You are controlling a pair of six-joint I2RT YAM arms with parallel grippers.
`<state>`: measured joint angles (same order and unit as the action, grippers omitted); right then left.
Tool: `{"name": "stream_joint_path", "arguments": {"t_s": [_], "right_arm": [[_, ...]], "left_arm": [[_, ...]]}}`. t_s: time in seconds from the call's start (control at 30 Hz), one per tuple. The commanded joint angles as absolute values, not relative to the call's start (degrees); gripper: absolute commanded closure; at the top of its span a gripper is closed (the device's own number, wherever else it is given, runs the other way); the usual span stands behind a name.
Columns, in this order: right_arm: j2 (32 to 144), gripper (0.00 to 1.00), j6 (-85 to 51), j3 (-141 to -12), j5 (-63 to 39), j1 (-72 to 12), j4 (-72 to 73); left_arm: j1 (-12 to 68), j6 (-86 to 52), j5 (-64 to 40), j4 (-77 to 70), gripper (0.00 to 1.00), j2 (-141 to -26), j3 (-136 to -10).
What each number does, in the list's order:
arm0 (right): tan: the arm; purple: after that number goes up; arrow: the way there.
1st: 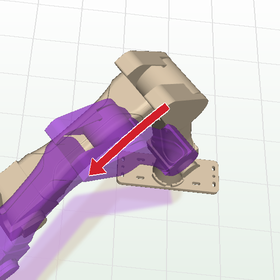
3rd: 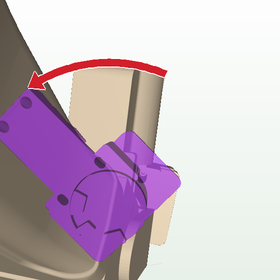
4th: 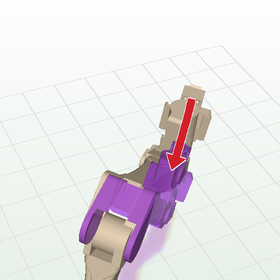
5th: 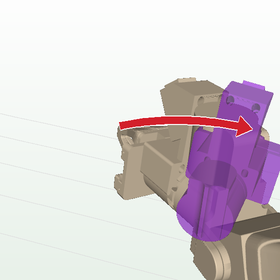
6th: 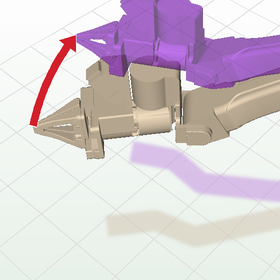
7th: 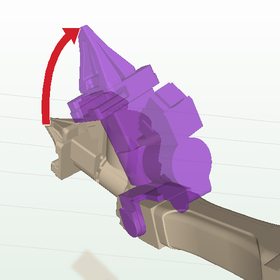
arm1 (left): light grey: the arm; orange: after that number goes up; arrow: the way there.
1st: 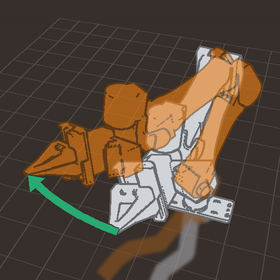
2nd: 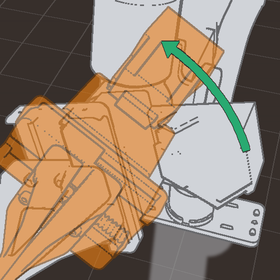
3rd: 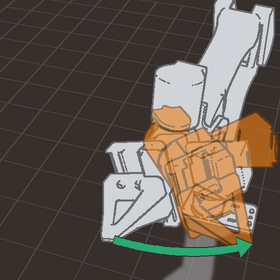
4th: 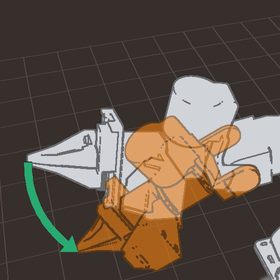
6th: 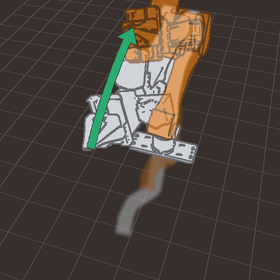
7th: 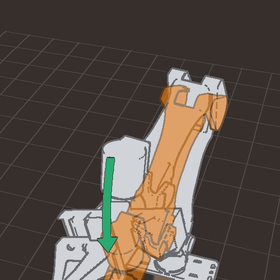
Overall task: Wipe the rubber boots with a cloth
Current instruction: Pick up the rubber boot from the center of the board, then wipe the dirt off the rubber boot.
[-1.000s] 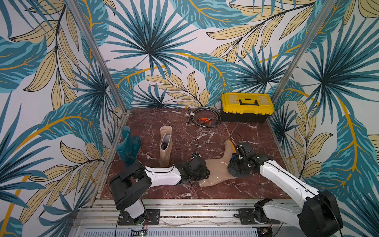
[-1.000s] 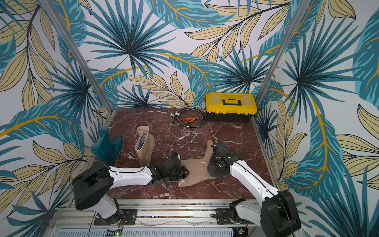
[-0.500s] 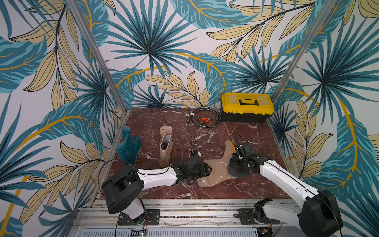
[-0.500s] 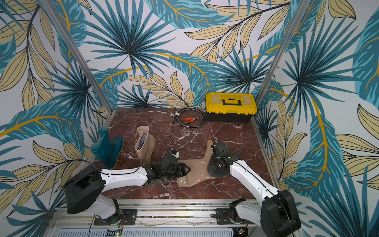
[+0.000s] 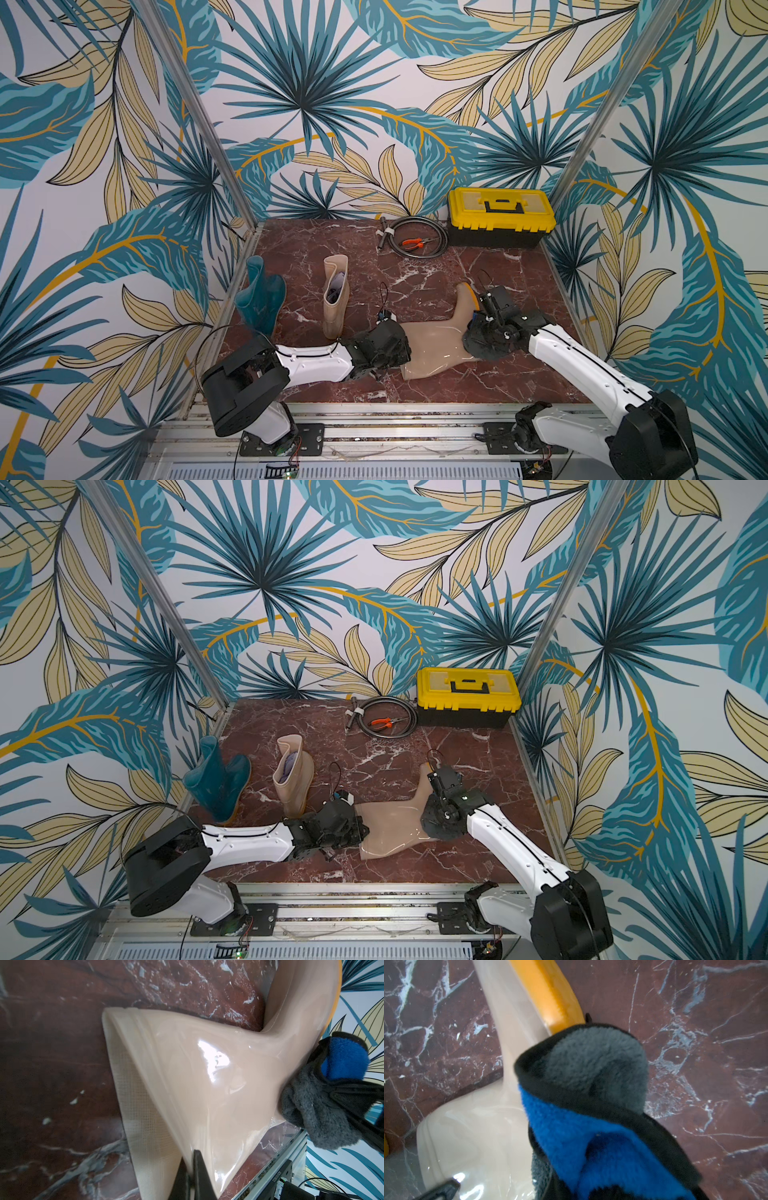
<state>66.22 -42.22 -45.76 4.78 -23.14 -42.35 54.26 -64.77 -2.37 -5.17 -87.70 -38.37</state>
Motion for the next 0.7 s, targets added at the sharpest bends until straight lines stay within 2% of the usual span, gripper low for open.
{"name": "stream_joint_path", "arguments": {"t_s": [0.0, 0.1, 0.4, 0.53, 0.67], "right_arm": [[65.1, 1.00, -43.1, -50.9, 6.4, -26.9, -46.7], [67.4, 1.00, -43.4, -52.9, 5.1, -29.5, -42.8], [85.9, 1.00, -41.8, -56.5, -3.7, -33.4, -29.1], [88.6, 1.00, -40.6, -57.3, 0.5, -32.9, -32.9], [83.8, 1.00, -40.8, -52.3, 5.0, -30.5, -36.7]], "left_arm": [[51.7, -60.4, -5.2, -6.9, 1.00, -89.4, -42.3], [49.1, -57.8, -10.7, -6.9, 1.00, -92.5, -46.2], [48.6, -51.9, -12.8, -6.8, 1.00, -94.5, -48.7], [48.6, -51.4, -12.7, -6.7, 1.00, -92.7, -47.1], [48.5, -51.2, -12.3, -5.7, 1.00, -89.6, -45.2]]}}
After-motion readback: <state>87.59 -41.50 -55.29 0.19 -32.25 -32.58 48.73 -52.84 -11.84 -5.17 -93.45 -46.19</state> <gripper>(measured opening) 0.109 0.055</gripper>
